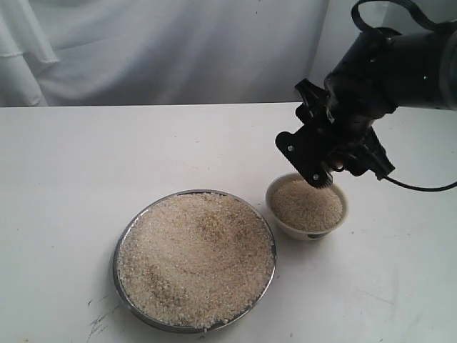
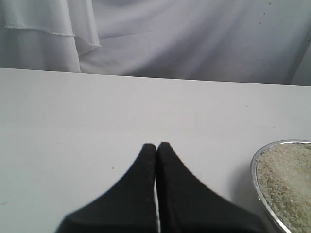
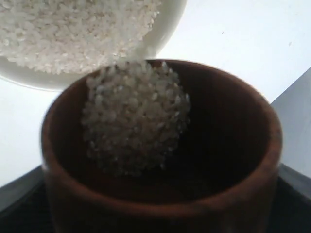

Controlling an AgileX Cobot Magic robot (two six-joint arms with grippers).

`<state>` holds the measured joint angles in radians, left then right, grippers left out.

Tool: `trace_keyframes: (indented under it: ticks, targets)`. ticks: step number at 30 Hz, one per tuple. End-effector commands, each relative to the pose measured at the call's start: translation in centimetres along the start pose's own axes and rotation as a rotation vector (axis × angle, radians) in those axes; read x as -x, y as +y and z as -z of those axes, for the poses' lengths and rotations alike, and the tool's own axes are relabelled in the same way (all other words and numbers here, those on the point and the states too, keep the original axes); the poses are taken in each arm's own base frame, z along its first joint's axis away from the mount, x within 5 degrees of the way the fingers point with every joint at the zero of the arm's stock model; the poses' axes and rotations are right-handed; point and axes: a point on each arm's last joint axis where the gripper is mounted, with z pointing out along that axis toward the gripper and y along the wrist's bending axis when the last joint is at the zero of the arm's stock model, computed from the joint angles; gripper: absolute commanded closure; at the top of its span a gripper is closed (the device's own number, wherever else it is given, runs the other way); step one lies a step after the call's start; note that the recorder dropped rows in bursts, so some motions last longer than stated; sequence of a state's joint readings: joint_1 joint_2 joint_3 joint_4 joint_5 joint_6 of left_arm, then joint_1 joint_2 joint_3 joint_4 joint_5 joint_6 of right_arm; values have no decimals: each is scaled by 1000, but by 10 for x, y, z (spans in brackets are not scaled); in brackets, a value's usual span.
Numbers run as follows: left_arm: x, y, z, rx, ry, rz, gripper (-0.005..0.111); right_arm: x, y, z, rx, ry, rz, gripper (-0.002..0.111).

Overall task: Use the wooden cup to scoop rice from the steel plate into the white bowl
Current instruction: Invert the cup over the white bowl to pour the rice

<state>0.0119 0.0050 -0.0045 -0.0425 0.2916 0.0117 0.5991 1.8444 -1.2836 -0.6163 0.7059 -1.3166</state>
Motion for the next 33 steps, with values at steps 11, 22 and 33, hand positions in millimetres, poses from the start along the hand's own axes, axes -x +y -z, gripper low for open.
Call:
trace_keyframes:
  ticks: [11,22,33]
  targets:
    - [-1,0,0,-2,-7,4,107,14,1,-4,-95,75,187,108]
    - [-1,0,0,-2,-7,4,107,22,-2,0,-123,162,340,108]
    - [-1,0,0,-2,-7,4,107,29,-6,7,-129,239,453,108]
